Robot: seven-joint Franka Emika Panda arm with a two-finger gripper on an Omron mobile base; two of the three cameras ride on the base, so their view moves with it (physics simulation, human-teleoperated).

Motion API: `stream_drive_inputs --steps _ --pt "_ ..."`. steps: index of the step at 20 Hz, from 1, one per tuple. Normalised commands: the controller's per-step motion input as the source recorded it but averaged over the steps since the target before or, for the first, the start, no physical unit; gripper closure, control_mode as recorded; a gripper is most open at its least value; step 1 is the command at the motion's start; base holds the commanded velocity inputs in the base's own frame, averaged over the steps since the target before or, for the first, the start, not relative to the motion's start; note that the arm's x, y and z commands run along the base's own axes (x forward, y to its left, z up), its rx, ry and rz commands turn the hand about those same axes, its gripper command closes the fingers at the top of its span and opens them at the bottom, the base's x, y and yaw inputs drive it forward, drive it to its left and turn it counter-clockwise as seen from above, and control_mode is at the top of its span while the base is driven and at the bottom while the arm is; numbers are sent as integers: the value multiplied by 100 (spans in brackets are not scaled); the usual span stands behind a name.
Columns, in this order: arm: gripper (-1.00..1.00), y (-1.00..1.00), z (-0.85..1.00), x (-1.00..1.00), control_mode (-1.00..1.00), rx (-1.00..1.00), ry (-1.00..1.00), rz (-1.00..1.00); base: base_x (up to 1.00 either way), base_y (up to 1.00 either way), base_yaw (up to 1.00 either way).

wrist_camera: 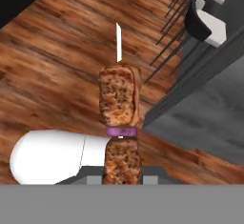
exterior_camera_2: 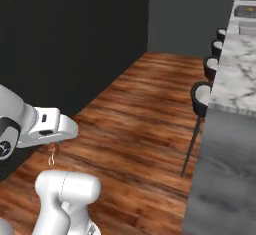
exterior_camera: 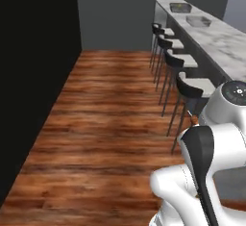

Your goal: Place the cold items (squash and broccoli) from the fridge in one tupperware on the dining counter. Place the warm items (kebab skewer and hot dog) in the stove area in another tupperware.

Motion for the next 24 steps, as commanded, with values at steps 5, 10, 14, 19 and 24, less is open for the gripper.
stream_drive_inputs --steps 5,10,14,19,24 --pt "100 0 0 0 100 0 0 0 100 62 -34" --pt "100 0 0 0 100 0 0 0 100 59 -34" --pt "100 0 0 0 100 0 0 0 100 59 -33" --pt "100 0 0 0 100 0 0 0 100 33 -39" --pt "100 0 0 0 100 0 0 0 99 41 -46"
